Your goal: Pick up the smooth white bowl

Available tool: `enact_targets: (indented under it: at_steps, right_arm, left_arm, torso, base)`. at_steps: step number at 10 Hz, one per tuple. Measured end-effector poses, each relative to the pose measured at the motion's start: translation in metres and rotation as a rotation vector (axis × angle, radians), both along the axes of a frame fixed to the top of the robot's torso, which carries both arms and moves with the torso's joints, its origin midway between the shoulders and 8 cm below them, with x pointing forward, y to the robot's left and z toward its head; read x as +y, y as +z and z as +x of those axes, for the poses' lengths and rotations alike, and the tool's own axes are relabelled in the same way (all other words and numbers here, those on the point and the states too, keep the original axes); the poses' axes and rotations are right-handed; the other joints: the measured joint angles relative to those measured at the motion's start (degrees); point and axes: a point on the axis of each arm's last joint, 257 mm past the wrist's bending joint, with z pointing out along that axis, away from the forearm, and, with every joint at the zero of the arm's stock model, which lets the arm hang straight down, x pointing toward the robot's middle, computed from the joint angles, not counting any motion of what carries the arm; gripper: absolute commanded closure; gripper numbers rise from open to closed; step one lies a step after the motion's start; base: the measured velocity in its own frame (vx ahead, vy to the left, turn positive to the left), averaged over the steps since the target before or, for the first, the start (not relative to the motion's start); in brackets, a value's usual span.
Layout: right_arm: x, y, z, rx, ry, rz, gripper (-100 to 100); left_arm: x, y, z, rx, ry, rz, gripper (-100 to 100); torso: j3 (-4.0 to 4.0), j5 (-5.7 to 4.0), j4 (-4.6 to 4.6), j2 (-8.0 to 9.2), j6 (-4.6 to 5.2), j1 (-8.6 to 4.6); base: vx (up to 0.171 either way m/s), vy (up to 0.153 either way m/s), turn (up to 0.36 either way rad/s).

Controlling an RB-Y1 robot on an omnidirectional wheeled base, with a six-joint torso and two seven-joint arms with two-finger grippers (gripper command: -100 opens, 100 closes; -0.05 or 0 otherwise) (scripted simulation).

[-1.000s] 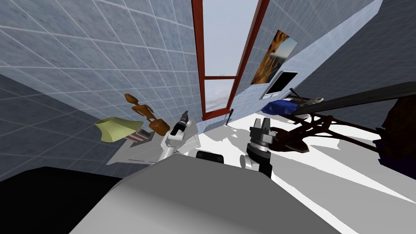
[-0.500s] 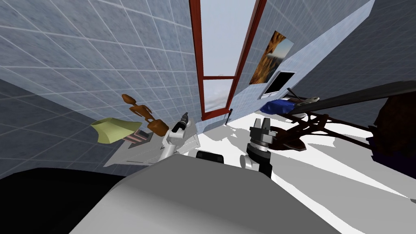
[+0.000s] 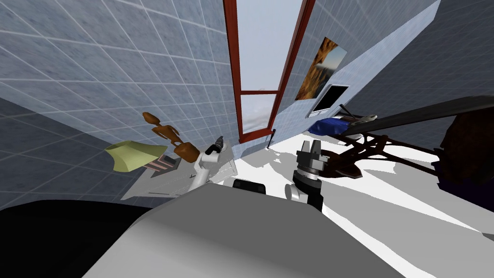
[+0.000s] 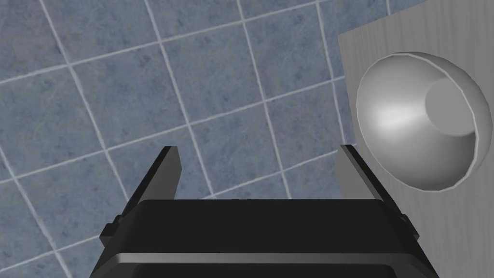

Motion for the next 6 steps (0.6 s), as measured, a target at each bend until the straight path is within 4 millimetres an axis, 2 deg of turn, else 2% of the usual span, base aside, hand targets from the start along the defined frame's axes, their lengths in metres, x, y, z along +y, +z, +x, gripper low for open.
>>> enact_targets:
  at_steps: [6]
  right_arm:
    - [0.000,0.000,0.000,0.000,0.000,0.000,0]
  left_arm:
    - [0.011,-0.046,-0.002,0.162,0.051,-0.069,-100]
  torso:
    - [-0.02,0.01,-0.01,-0.03,0.00,0.03]
  base:
    - [0.013,0.011,-0.002]
